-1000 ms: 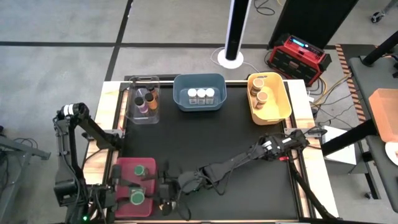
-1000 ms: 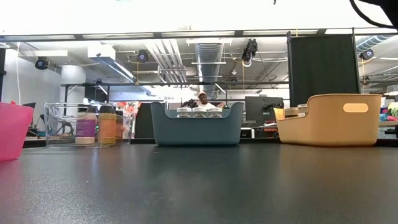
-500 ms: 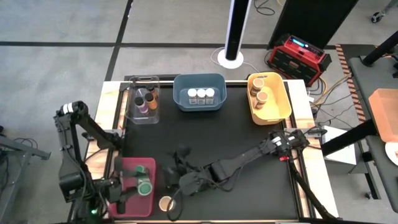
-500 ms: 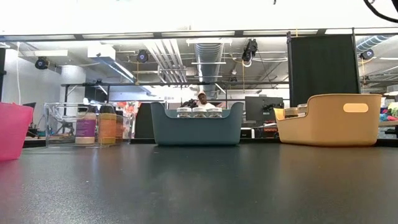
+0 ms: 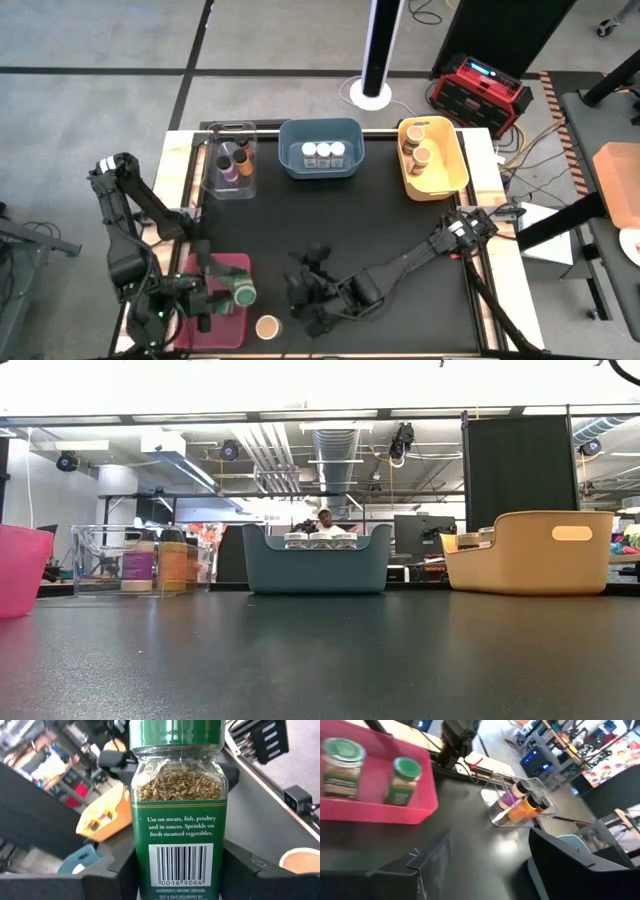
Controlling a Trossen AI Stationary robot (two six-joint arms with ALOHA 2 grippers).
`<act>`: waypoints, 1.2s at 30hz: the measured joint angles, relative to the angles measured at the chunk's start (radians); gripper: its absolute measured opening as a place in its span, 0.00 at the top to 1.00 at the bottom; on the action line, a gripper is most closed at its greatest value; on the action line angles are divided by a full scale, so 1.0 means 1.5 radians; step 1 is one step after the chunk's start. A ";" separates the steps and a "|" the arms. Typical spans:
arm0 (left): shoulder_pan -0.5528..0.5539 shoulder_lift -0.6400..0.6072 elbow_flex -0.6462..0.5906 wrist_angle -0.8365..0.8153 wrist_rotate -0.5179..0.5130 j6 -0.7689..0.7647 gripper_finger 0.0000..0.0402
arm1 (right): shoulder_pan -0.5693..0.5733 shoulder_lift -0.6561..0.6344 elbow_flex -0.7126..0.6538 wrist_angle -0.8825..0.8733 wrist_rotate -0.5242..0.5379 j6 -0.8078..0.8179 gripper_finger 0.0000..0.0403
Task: Sort spices by type
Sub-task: Put the green seasoning bottle into the pink bin
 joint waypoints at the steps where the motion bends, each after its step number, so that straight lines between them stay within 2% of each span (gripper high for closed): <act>1: 0.002 -0.010 -0.020 0.052 0.002 0.041 0.55 | 0.004 0.000 -0.001 0.000 0.000 0.001 0.38; 3: 0.008 -0.039 -0.069 0.160 0.023 0.118 0.55 | 0.010 0.000 -0.002 -0.003 -0.001 0.003 0.39; 7: 0.031 -0.086 -0.170 0.437 0.120 0.261 0.55 | 0.024 -0.006 -0.002 -0.002 -0.001 -0.005 0.42; 10: 0.034 -0.096 -0.216 0.558 0.136 0.342 0.55 | 0.041 -0.022 -0.003 0.006 0.000 -0.034 0.43; 15: 0.034 -0.086 -0.248 0.586 0.140 0.378 0.55 | 0.057 -0.043 -0.002 0.070 -0.003 -0.096 0.45; 17: 0.035 -0.082 -0.265 0.602 0.139 0.385 0.55 | 0.057 -0.044 -0.002 0.123 -0.024 -0.134 0.44; 21: 0.042 -0.068 -0.306 0.738 0.131 0.420 0.55 | 0.048 -0.039 -0.003 0.251 -0.094 -0.191 0.42; 24: 0.038 -0.055 -0.322 0.813 0.125 0.456 0.55 | 0.044 -0.036 -0.004 0.277 -0.124 -0.222 0.40; 30: 0.034 -0.041 -0.312 0.834 0.122 0.470 0.55 | 0.032 -0.034 -0.020 0.405 -0.231 -0.209 0.36; 34: 0.034 -0.027 -0.294 0.835 0.122 0.472 0.55 | 0.028 -0.034 -0.024 0.407 -0.250 -0.204 0.33; 36: 0.034 -0.019 -0.285 0.838 0.122 0.472 0.55 | 0.024 -0.034 -0.027 0.409 -0.283 -0.197 0.32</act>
